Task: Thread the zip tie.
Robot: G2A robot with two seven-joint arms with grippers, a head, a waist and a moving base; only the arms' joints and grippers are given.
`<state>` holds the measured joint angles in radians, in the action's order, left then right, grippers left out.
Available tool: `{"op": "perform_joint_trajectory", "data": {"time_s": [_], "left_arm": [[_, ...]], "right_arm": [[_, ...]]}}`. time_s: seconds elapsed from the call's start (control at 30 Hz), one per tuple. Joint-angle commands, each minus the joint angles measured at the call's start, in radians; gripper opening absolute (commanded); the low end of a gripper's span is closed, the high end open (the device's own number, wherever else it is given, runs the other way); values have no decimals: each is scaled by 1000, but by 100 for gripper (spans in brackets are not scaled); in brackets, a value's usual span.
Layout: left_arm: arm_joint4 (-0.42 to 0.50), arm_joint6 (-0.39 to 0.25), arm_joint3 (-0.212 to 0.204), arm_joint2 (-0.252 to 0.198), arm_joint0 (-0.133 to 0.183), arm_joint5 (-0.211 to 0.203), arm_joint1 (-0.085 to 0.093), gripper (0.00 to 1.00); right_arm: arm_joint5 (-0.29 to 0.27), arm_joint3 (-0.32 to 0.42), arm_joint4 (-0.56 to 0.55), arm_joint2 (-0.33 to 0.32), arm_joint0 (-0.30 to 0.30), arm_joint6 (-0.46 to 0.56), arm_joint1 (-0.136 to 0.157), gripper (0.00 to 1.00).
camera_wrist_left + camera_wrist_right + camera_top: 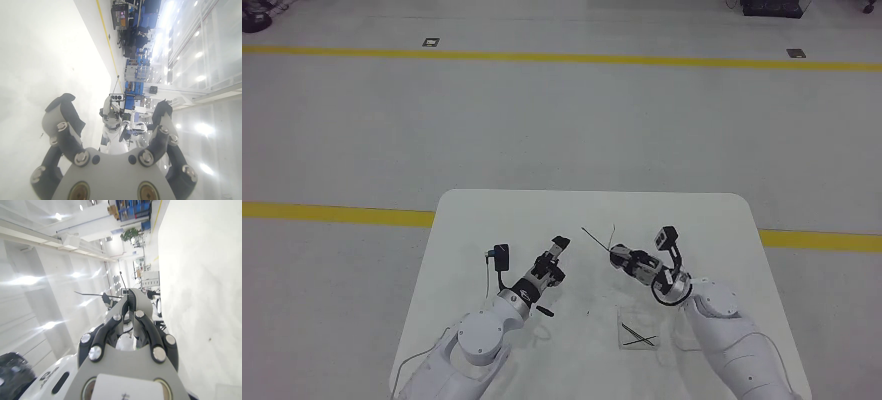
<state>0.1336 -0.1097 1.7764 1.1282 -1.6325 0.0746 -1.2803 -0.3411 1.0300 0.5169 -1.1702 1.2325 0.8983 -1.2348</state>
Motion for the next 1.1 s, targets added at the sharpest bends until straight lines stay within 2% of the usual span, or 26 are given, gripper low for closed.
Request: {"op": "perform_joint_trajectory", "data": {"time_s": [0.0,0.17,0.37,0.47,0.57,0.7,0.8,0.9,1.07], "left_arm": [[0,0,0,0,0,0,0,100],[0,0,0,0,0,0,0,100],[0,0,0,0,0,0,0,100],[50,-35,1,-3,5,7,0,100],[97,-69,6,6,8,24,1,100],[111,-73,15,21,8,39,5,100],[135,-99,18,32,14,87,8,100],[129,-120,13,37,29,160,13,100],[127,-123,13,36,30,164,13,100]], "right_arm": [[1,50,-51,-15,30,-97,5,0],[2,162,-170,-43,105,-279,14,0],[18,279,-365,-58,191,-533,19,0],[32,315,-454,-49,216,-636,16,0],[39,336,-525,-39,233,-726,13,0],[53,345,-622,-29,240,-811,9,0],[74,351,-735,-12,247,-903,5,0],[81,352,-802,5,247,-948,1,0],[70,355,-918,29,256,-1013,-3,0]]}}
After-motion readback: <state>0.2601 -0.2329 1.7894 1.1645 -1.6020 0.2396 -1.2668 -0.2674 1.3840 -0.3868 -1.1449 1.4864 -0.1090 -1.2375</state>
